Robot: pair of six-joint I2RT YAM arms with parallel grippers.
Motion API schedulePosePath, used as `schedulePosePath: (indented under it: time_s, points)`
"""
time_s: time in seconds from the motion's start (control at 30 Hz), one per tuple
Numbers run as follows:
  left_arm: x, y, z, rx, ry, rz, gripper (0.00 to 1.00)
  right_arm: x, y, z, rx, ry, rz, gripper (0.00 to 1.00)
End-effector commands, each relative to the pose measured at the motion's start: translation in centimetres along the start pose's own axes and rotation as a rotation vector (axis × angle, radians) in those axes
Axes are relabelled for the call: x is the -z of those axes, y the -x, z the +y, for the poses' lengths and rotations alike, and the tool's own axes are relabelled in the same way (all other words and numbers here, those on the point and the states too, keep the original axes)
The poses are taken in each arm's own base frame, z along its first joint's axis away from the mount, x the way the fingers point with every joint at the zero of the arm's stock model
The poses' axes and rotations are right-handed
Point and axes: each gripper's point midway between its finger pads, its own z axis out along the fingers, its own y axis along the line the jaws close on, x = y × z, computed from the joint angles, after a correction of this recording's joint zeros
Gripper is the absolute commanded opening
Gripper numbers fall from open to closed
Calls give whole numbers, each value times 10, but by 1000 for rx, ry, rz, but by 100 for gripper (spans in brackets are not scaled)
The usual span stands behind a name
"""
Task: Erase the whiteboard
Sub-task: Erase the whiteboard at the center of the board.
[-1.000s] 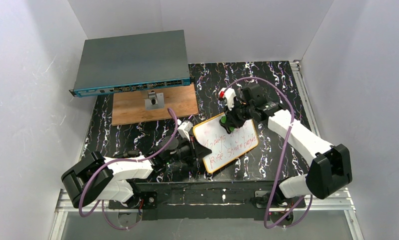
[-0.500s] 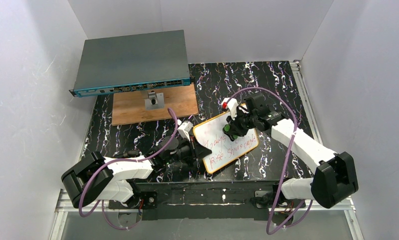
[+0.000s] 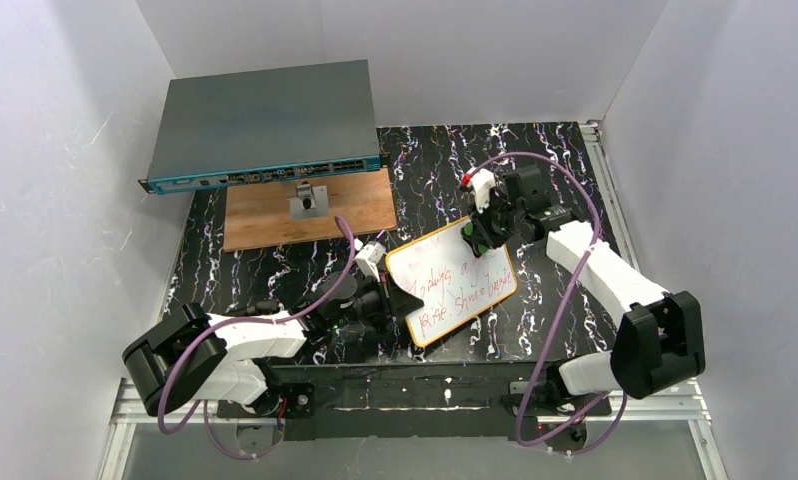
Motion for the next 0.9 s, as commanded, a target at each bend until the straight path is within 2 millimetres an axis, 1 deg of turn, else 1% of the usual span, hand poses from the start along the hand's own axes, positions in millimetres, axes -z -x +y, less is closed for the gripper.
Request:
schedulePosePath:
  time_s: [0.0, 0.03, 0.1, 0.13, 0.2, 0.23, 0.3, 0.33, 0.4, 0.47, 0.5, 0.57, 0.63, 0.7, 0.77, 0.87]
  points:
    - [5, 2, -47, -127, -206, 29, 0, -7, -34, 23, 97, 78, 46, 1]
    - [5, 2, -47, -128, -207, 29, 0, -8, -37, 37, 122, 131, 43, 1]
    - [5, 1, -47, -129, -207, 29, 0, -5, -33, 61, 168, 208, 20, 1]
    - [5, 2, -47, -128, -207, 29, 0, -4, -27, 69, 177, 233, 6, 1]
    - [5, 2, -48, -127, -210, 30, 0, -1, -10, 75, 158, 259, -21, 1]
    - [5, 2, -48, -127, -212, 31, 0, 0, -2, 73, 146, 252, -31, 1]
    - [4, 1, -49, -127, -215, 35, 0, 0, 15, 62, 115, 211, -54, 1]
    - [4, 0, -49, -126, -216, 38, 0, 1, 22, 54, 95, 182, -63, 1]
    - [4, 0, -49, -126, -217, 40, 0, 1, 28, 33, 54, 110, -69, 1]
    - [4, -1, -49, -125, -217, 42, 0, 2, 28, 13, 22, 44, -71, 1]
    - [4, 0, -49, -126, -216, 41, 0, 3, 24, 2, 12, 5, -67, 1]
    - [4, 0, -49, -127, -215, 44, 0, 3, 12, -8, 26, -37, -46, 1]
    - [5, -1, -49, -127, -216, 44, 0, 2, -5, -9, 66, -48, -13, 1]
    - [5, 0, -49, -129, -218, 42, 0, 1, -23, 1, 104, -8, 14, 1]
    - [5, 0, -49, -133, -215, 42, 0, 3, -34, 18, 134, 72, 12, 1]
    - [4, 0, -49, -137, -215, 45, 0, 10, -28, 50, 160, 222, -38, 1]
